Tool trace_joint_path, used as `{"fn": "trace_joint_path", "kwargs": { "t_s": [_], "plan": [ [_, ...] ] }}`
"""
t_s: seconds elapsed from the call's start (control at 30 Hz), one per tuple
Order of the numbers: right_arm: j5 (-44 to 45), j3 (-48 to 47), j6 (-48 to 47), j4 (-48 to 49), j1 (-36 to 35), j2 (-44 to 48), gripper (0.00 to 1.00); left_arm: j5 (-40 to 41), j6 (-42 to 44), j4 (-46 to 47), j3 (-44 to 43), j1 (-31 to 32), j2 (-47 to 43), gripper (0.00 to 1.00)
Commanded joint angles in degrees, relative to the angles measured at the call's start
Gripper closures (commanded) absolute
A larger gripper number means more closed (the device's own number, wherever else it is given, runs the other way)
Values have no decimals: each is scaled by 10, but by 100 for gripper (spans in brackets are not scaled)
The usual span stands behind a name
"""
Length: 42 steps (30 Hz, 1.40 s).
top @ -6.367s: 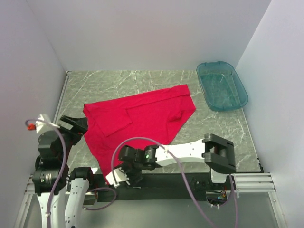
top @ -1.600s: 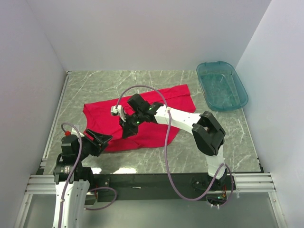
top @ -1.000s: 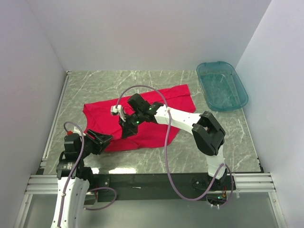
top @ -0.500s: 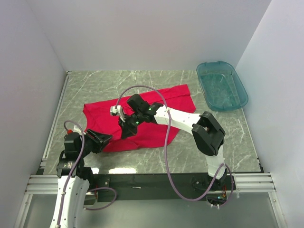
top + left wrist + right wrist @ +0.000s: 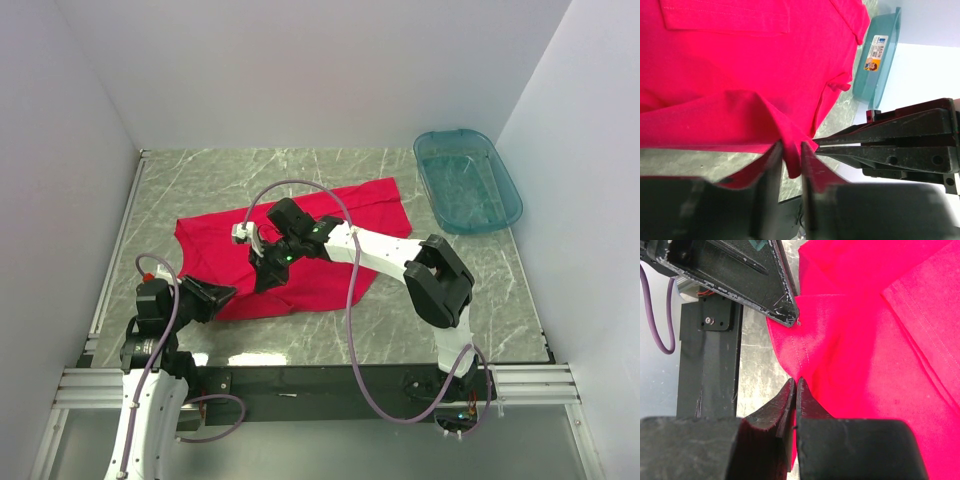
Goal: Fold and stack the t-shirts
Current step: Fold the tshirt
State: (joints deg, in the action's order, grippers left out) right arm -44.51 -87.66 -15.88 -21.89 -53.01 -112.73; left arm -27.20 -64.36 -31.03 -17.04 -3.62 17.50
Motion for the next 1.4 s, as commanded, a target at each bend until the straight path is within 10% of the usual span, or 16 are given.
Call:
{"fn": "trace_joint_path", "kwargs": {
  "t_s": [0.0,0.17,0.3,0.4,0.83,1.37],
  "plan": [
    [-13,0,3,17,-3,8,100,-14,1,27,3,-2,2,78],
    [-8,1,-3,11,-4,9,100,-10,4,23,-4,-2,0,99],
    [49,6,-59,-22,-1,42,52,0,13,6,-20,-2,-4,99],
    [95,35,-120,-46,26,98,45,-1,16,2,-25,-2,-5,99],
    [209,144,-346,-178,337,188,45,0,44,-18,-56,-2,-2,99],
    [91,43,-573,-289,377,63,46,-2,45,-21,-56,-2,-4,99]
  ]
}}
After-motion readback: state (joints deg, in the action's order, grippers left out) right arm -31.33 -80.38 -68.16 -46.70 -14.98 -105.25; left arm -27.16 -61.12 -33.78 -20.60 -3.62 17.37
